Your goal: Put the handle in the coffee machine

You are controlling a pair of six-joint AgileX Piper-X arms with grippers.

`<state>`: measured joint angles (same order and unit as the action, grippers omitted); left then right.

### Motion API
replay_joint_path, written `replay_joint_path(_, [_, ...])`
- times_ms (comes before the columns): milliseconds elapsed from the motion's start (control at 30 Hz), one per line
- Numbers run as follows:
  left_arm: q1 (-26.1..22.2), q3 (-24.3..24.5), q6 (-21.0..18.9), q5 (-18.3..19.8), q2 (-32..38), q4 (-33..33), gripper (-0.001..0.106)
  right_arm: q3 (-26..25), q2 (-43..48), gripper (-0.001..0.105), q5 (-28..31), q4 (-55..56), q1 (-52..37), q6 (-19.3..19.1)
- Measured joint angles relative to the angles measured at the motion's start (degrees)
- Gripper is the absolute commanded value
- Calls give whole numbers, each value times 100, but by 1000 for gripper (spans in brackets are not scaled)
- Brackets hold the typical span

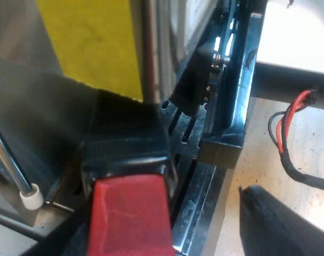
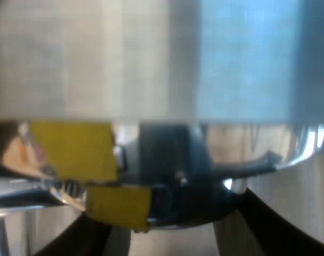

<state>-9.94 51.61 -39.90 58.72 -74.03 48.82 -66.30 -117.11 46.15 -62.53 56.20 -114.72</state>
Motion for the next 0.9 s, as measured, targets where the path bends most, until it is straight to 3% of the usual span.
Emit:
replay_joint_path(433, [0,0,6,-171,0,-272,55,0,-41,39,18,-116,0,-41])
replay_joint_path(600, [37,82,96,68,98,-766,55,0,-41,39,71,-184,0,-100])
replay_joint_path(900, [-222,110,109,126,200,-830,55,0,-41,39,80,-199,0,-99])
